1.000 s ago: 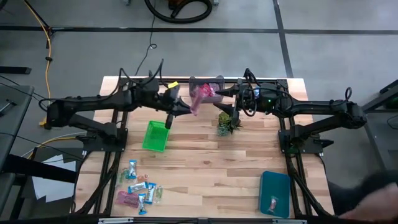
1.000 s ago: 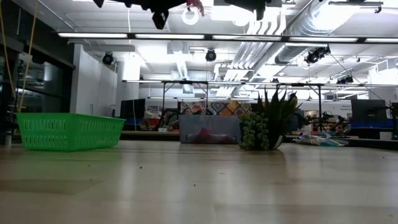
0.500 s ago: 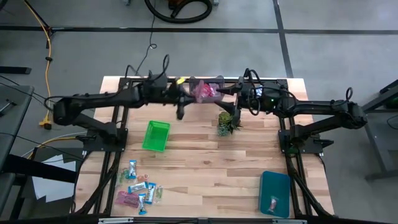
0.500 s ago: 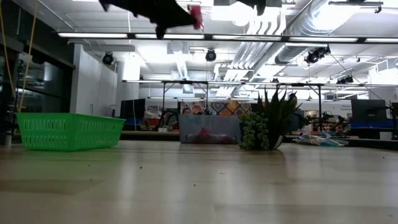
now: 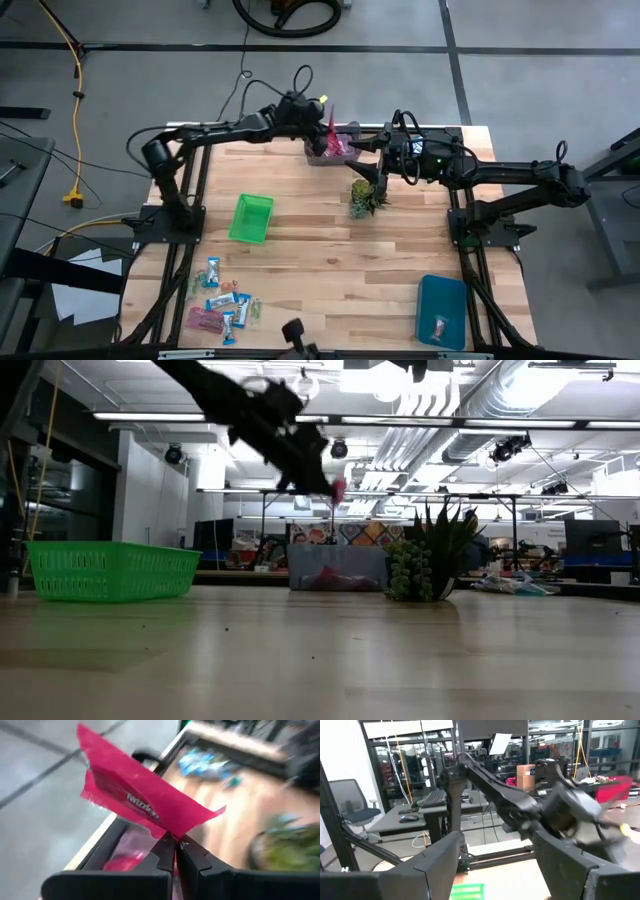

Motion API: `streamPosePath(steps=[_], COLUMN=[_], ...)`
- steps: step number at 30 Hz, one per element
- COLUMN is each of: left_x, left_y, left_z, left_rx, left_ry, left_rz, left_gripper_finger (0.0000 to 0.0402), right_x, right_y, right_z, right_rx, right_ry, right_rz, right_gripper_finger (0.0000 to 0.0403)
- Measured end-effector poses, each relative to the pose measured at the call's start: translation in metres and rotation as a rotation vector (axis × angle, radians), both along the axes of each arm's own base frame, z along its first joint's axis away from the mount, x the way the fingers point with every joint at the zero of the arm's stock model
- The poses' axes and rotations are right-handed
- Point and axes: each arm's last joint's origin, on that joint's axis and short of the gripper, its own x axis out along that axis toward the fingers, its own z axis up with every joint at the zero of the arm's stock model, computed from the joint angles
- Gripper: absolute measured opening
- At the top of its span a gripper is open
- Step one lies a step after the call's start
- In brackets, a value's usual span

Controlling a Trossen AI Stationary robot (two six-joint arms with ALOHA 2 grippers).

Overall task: Sort candy
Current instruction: Put the red candy into the black transparent bin

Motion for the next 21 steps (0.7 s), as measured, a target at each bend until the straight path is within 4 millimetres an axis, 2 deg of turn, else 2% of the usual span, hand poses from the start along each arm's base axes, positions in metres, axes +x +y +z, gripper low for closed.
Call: streamPosePath(steps=[5,9,14,21], left_x=[0.002,0.002,0.001,-0.004], left_y=[0.015,0.016,0.012,0.009], left_z=[-0.037,-0.055,-0.058,-0.046], left_rx=[-0.058,-0.111,-0.132,-0.136], left_ry=[0.105,0.171,0.217,0.207], left_rz=[0.074,0.095,0.087,0.094], left_gripper_finger=[0.0001,0.0013,0.0055,0.0151], right_x=[0.0,0.0,0.0,0.0], right_y=[0.0,0.0,0.0,0.0], right_z=[0.0,0.0,0.0,0.0], right_rx=[0.037,0.04,0.039,0.038], right_ry=[-0.006,-0.006,-0.005,-0.005], right_rz=[0.003,0.003,0.003,0.003], right_gripper_finger=[0.025,0.025,0.025,0.025])
